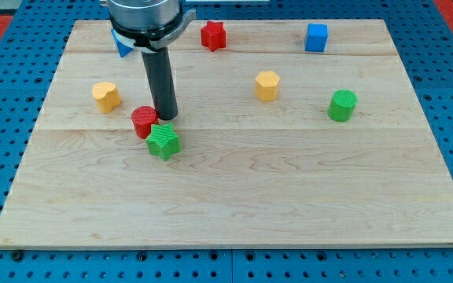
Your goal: Slide the red circle slightly down and left
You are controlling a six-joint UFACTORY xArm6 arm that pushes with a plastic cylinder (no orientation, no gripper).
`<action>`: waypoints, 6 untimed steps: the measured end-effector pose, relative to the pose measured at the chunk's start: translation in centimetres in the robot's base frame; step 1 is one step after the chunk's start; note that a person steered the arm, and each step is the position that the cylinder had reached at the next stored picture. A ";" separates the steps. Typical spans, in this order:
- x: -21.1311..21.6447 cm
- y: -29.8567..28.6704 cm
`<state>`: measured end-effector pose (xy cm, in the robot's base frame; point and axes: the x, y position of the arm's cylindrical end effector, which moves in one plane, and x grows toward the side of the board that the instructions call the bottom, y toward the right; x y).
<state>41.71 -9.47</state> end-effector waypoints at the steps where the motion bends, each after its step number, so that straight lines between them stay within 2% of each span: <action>1: 0.0 -0.2; 4: -0.2 -0.5; 5: 3.3 -4.5; 6: 4.1 -4.7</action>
